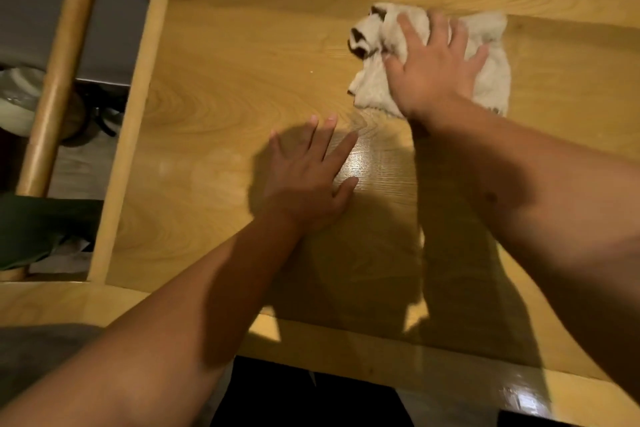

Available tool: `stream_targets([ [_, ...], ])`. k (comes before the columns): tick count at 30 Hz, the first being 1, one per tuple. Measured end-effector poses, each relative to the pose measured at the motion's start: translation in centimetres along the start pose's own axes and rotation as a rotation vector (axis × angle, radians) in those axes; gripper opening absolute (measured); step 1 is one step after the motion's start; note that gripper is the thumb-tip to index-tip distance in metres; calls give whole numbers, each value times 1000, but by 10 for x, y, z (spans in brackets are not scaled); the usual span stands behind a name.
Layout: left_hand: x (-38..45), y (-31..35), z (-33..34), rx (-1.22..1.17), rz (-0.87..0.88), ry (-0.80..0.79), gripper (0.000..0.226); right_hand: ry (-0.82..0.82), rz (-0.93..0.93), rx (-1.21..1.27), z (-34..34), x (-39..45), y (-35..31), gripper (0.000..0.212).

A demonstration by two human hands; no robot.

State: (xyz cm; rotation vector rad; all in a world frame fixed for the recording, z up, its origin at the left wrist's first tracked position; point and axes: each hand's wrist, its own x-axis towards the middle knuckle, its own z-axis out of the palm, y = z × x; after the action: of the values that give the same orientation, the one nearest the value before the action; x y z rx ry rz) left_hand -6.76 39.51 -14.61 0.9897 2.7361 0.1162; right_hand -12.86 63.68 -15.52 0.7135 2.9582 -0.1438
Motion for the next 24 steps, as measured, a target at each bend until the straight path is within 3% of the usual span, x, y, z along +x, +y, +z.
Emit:
stream_targets([
  [6, -2, 0, 7, 30, 7, 123, 67, 62, -52, 16, -6, 72, 1, 65],
  [14, -2, 1, 3, -21, -17, 47, 68, 48, -62, 75, -13, 84, 2, 61],
  [24, 2, 0, 4, 9, 1, -3, 67, -69, -85, 31, -9, -20, 9, 62],
])
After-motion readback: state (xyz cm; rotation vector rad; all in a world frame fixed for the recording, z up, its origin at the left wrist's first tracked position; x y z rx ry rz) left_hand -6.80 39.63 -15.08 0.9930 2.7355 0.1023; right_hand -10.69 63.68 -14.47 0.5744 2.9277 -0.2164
